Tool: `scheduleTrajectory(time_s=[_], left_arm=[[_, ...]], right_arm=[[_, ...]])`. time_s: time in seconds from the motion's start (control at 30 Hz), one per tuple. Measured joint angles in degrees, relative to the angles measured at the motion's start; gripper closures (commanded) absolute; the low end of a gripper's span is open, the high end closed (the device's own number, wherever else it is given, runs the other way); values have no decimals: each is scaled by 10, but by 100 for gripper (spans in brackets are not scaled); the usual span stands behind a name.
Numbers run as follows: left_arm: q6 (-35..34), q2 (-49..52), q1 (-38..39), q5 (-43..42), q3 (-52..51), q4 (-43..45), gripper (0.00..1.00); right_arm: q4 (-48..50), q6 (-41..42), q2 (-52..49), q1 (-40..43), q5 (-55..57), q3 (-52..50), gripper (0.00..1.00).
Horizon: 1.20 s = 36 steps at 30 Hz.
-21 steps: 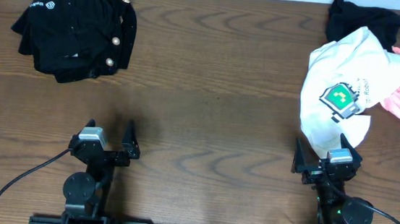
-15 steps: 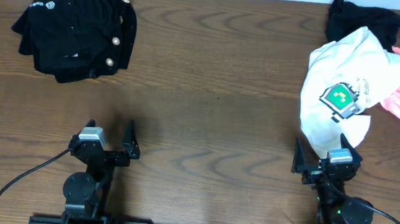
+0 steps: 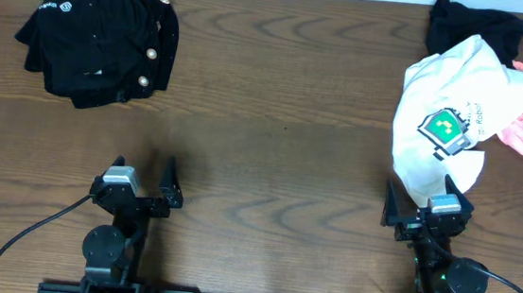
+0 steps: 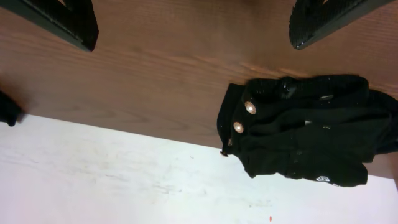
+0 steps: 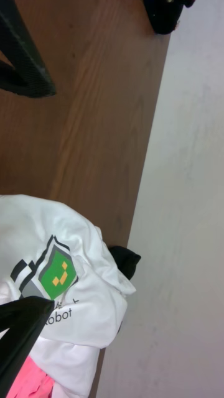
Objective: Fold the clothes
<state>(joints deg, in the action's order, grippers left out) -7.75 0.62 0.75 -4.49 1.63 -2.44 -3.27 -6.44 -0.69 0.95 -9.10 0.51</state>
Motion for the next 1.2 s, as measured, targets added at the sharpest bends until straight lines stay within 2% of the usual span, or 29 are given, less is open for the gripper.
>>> scheduleTrajectory(time_s=[1.2], left_arm=[[0, 0, 0, 0, 0, 2, 2]], right_arm=[[21, 2, 0, 0, -9, -1, 1]])
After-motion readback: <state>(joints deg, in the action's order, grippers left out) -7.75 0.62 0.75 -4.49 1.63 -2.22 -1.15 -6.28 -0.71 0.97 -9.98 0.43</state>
